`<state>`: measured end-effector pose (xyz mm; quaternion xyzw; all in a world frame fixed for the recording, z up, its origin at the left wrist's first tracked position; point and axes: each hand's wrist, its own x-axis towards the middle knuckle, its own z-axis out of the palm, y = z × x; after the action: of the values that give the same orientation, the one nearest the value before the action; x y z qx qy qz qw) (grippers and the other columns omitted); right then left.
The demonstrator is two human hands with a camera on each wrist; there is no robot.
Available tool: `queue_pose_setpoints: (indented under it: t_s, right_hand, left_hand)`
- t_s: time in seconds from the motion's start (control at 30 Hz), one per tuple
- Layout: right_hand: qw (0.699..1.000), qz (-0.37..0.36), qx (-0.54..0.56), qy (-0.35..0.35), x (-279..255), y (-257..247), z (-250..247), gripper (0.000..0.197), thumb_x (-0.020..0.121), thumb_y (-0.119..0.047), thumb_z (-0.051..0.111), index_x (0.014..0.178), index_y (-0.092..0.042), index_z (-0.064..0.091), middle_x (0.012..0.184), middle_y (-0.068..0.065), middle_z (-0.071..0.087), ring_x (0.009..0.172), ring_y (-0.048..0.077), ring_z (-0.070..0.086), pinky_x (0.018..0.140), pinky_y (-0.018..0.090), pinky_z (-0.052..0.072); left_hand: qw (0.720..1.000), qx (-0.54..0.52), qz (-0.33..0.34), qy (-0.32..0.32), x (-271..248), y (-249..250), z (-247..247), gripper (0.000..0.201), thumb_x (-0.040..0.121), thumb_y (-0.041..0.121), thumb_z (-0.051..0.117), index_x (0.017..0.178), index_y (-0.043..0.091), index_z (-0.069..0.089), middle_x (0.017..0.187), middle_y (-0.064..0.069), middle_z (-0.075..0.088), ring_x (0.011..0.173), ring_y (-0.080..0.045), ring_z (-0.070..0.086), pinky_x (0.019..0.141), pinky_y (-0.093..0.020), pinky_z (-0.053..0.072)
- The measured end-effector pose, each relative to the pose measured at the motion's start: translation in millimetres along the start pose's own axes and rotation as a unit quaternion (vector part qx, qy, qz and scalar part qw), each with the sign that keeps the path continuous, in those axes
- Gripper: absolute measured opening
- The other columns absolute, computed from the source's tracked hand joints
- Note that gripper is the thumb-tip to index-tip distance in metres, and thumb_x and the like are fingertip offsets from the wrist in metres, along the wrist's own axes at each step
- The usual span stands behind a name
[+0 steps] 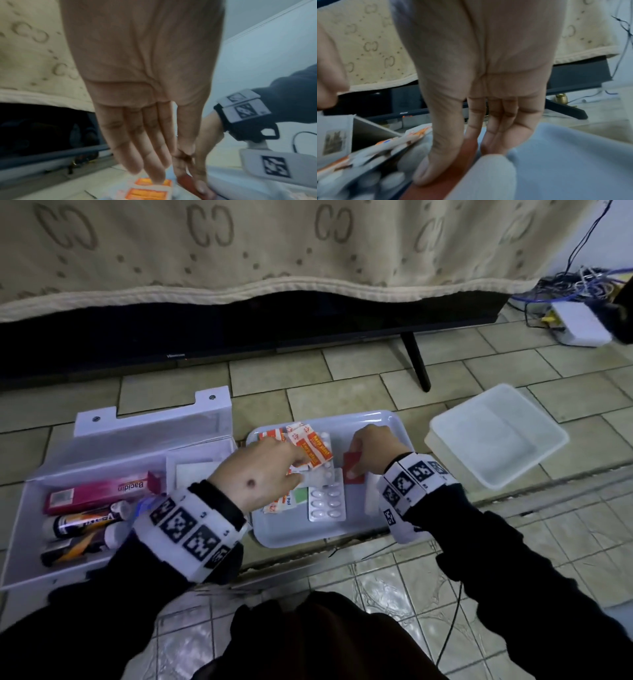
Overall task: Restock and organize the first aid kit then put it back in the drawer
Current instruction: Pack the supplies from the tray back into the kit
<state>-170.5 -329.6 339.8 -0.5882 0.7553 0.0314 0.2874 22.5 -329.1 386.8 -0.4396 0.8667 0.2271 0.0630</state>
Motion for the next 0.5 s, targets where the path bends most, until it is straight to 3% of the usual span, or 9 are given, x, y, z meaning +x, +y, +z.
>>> queue_pose_setpoints:
  t_s: [0.07,0.13,0.17,0.3,0.37,0.43,0.5]
  right_hand:
    - [1.000,0.005,0.015,0.004,1.7,5.2,-7.1,0.032,0.069,-0.018,0.080,0.096,-0.004,0.068,0.106,0.011,0.065,0.100,0.025,0.060,0.083,0.029,0.050]
    - [0.997,0.022,0.068,0.023,3.8,13.6,-15.9,0.020,0.068,-0.016,0.081,0.074,-0.014,0.062,0.091,0.009,0.061,0.078,0.019,0.058,0.059,0.020,0.045]
    - [0.994,0.033,0.095,0.033,5.9,19.2,-19.3,0.024,0.069,-0.014,0.080,0.066,-0.018,0.056,0.085,0.007,0.059,0.066,0.015,0.055,0.051,0.018,0.039]
    - [0.986,0.066,0.144,0.052,6.2,39.8,-28.6,0.016,0.073,-0.011,0.074,0.069,-0.016,0.059,0.077,0.012,0.066,0.054,0.014,0.056,0.044,0.018,0.041]
    - [0.983,0.067,0.163,0.056,3.5,46.0,-28.1,0.012,0.074,-0.008,0.072,0.077,-0.012,0.061,0.077,0.015,0.067,0.057,0.017,0.057,0.055,0.025,0.052]
    - [0.979,0.065,0.184,0.066,2.1,51.2,-26.3,0.012,0.074,-0.006,0.072,0.079,-0.010,0.061,0.077,0.017,0.067,0.060,0.021,0.060,0.070,0.034,0.057]
    - [0.978,0.062,0.186,0.073,-0.3,53.4,-24.8,0.014,0.074,-0.005,0.072,0.075,-0.012,0.060,0.079,0.019,0.068,0.060,0.022,0.061,0.068,0.034,0.056]
  left_hand:
    - [0.999,-0.040,0.003,0.005,9.5,15.0,12.8,0.027,0.092,0.024,0.053,0.117,0.019,0.063,0.115,-0.002,0.066,0.100,-0.019,0.063,0.085,-0.033,0.050]
    - [0.997,-0.071,-0.003,-0.011,21.3,34.3,27.2,0.022,0.093,0.027,0.054,0.102,0.013,0.069,0.101,-0.006,0.069,0.090,-0.022,0.064,0.076,-0.031,0.050]
    - [0.997,-0.077,-0.008,-0.020,28.7,42.8,34.4,0.025,0.093,0.029,0.054,0.094,0.010,0.069,0.093,-0.008,0.068,0.085,-0.024,0.064,0.070,-0.029,0.047]
    - [0.995,-0.082,-0.043,-0.036,52.6,71.9,56.5,0.047,0.093,0.044,0.048,0.063,0.008,0.047,0.060,-0.005,0.046,0.058,-0.023,0.049,0.053,-0.028,0.035]
    - [0.995,-0.080,-0.049,-0.032,58.7,83.8,63.3,0.044,0.090,0.047,0.051,0.071,0.008,0.047,0.063,-0.003,0.043,0.062,-0.023,0.047,0.054,-0.028,0.035]
    - [0.997,-0.065,-0.041,-0.026,60.7,90.5,68.0,0.032,0.089,0.039,0.057,0.090,0.006,0.057,0.079,-0.009,0.055,0.075,-0.027,0.056,0.060,-0.029,0.039]
    - [0.998,-0.043,-0.035,-0.022,60.7,91.2,71.5,0.026,0.088,0.024,0.058,0.102,0.002,0.058,0.098,-0.016,0.062,0.090,-0.033,0.062,0.063,-0.031,0.041]
